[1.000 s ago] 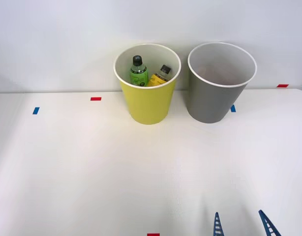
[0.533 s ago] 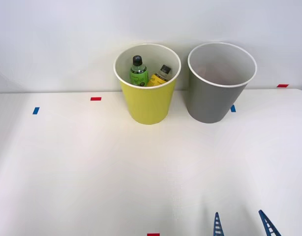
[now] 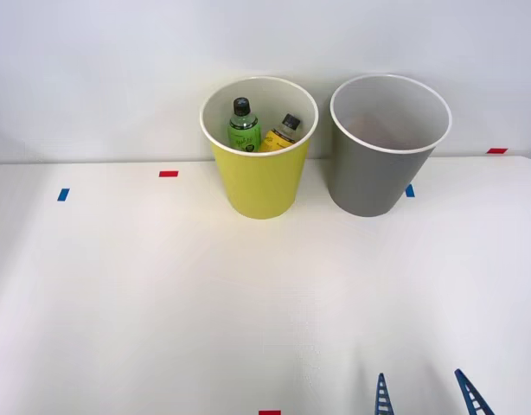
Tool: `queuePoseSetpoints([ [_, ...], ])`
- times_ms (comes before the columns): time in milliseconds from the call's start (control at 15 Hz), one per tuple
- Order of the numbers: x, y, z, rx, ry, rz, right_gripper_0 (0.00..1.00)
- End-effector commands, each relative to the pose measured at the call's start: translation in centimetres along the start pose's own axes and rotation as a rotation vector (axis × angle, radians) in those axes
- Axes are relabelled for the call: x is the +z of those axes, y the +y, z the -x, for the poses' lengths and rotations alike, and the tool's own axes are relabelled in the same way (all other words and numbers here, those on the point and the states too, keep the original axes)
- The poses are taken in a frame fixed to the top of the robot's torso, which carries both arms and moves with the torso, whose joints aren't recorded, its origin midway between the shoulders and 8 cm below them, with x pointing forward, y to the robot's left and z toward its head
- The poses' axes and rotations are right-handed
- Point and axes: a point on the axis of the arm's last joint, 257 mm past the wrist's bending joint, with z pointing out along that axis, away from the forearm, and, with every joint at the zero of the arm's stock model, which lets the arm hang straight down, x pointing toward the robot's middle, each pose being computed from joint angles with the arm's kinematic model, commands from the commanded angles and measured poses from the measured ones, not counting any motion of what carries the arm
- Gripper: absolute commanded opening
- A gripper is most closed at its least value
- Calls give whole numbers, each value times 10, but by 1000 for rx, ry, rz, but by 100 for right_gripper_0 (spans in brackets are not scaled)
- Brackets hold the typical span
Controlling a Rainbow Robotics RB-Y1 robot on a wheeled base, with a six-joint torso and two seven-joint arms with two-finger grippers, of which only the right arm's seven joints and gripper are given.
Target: Put cans in the gray bin, plastic bottles in the light green bin
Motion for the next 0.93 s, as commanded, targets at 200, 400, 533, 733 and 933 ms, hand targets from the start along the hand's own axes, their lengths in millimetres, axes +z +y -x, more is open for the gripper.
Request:
queuePoseSetpoints([
  [200,0,0,0,0,0,0,100],
  [400,0,0,0,0,0,0,100],
  [533,0,0,0,0,0,0,100],
  [733,0,0,0,0,0,0,100],
  [933,0,0,0,0,0,0,100],
])
